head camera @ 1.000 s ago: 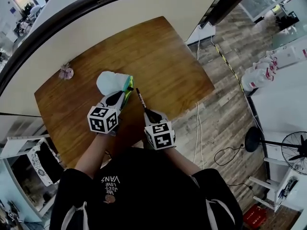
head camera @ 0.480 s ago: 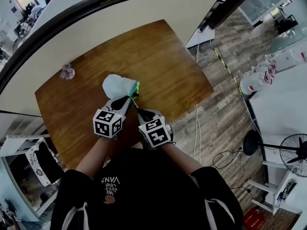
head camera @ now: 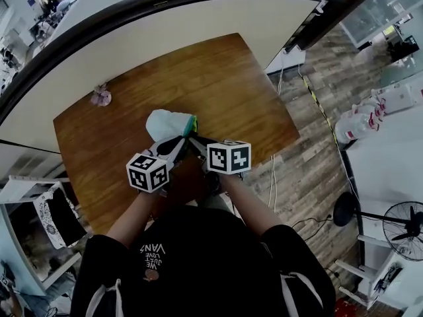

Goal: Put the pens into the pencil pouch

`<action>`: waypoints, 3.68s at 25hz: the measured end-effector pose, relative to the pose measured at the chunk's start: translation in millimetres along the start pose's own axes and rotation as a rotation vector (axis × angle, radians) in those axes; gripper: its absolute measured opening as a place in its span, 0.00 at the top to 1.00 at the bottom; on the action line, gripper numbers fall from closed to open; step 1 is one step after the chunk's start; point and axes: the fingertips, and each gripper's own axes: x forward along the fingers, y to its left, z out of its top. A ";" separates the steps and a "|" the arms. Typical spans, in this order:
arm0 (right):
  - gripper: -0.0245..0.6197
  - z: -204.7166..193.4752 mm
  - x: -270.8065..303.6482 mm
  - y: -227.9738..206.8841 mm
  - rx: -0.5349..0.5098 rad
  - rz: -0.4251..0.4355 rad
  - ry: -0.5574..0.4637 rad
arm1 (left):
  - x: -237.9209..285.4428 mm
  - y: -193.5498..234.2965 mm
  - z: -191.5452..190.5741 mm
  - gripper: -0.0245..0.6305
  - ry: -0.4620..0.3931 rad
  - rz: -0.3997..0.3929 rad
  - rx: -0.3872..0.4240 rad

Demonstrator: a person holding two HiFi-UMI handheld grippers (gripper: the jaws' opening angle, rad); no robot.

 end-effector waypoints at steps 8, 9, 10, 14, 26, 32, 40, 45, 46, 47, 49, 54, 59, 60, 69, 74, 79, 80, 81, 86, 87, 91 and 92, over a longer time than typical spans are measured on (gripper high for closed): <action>0.78 35.7 6.1 10.5 0.171 0.161 -0.163 | 3.1 0.1 10.5 0.92 -0.043 -0.017 -0.045; 0.76 40.4 3.6 11.0 0.162 0.165 -0.184 | 4.0 0.9 10.8 0.92 -0.044 -0.017 -0.049; 0.75 44.7 0.2 10.5 0.156 0.167 -0.204 | 5.0 2.0 11.1 0.92 -0.044 -0.016 -0.050; 0.72 55.8 -21.9 -6.0 0.182 0.142 -0.278 | 9.8 6.2 15.6 0.92 -0.053 -0.022 -0.066; 0.72 -1.3 -63.1 -65.8 0.311 -0.022 -0.266 | 36.5 34.6 -7.6 0.92 0.054 0.042 -0.011; 0.72 -29.6 -69.5 -69.1 0.340 -0.050 -0.241 | 52.4 42.9 -23.8 0.92 0.117 0.071 0.026; 0.72 -34.6 -77.7 -72.8 0.333 -0.077 -0.253 | 68.1 49.6 -38.1 0.92 0.160 0.082 -0.020; 0.72 -44.5 -81.7 -61.9 0.326 -0.075 -0.255 | 57.9 37.4 -35.2 0.77 0.142 0.058 -0.024; 0.72 -48.0 -83.6 -57.7 0.322 -0.074 -0.257 | 52.2 33.4 -34.6 0.77 0.134 0.057 -0.019; 0.72 -50.4 -85.2 -53.6 0.315 -0.075 -0.259 | 46.4 30.0 -33.8 0.76 0.124 0.057 -0.014; 0.72 -51.4 -86.9 -46.6 0.284 -0.085 -0.269 | 34.7 25.6 -32.1 0.75 0.105 0.058 -0.003; 0.72 -58.5 -87.0 -28.7 0.176 -0.134 -0.275 | -0.9 17.0 -27.3 0.73 0.063 0.061 0.066; 0.72 -58.0 -94.0 -6.4 0.061 -0.220 -0.320 | -40.3 8.5 -26.1 0.73 0.030 0.053 0.126; 0.72 -57.1 -96.3 -1.4 0.040 -0.232 -0.336 | -47.9 4.9 -25.7 0.73 0.023 0.048 0.141; 0.90 -70.6 -117.6 32.7 -0.096 -0.300 -0.400 | -102.6 -24.4 -25.2 0.74 -0.039 0.023 0.208; 0.94 -78.5 -131.0 39.2 -0.162 -0.303 -0.372 | -126.3 -37.9 -18.8 0.87 -0.081 0.060 0.251; 0.94 -77.3 -147.8 50.2 -0.183 -0.213 -0.369 | -137.4 -59.8 -20.6 0.94 -0.112 0.091 0.238; 0.94 -78.4 -151.7 52.5 -0.197 -0.201 -0.359 | -138.4 -65.7 -23.1 0.94 -0.112 0.099 0.233; 0.94 -80.3 -155.9 54.4 -0.212 -0.189 -0.348 | -139.0 -72.4 -26.0 0.94 -0.111 0.105 0.233; 0.94 -90.0 -175.7 58.4 -0.262 -0.141 -0.312 | -139.6 -103.0 -40.4 0.95 -0.105 0.127 0.250; 0.94 -93.4 -180.0 58.6 -0.270 -0.136 -0.305 | -140.6 -109.8 -44.1 0.95 -0.101 0.131 0.252; 0.94 -108.3 -198.3 56.2 -0.285 -0.126 -0.283 | -145.4 -134.2 -55.9 0.95 -0.089 0.158 0.285; 0.94 -112.3 -203.4 55.2 -0.285 -0.124 -0.280 | -146.2 -140.0 -59.4 0.95 -0.085 0.165 0.298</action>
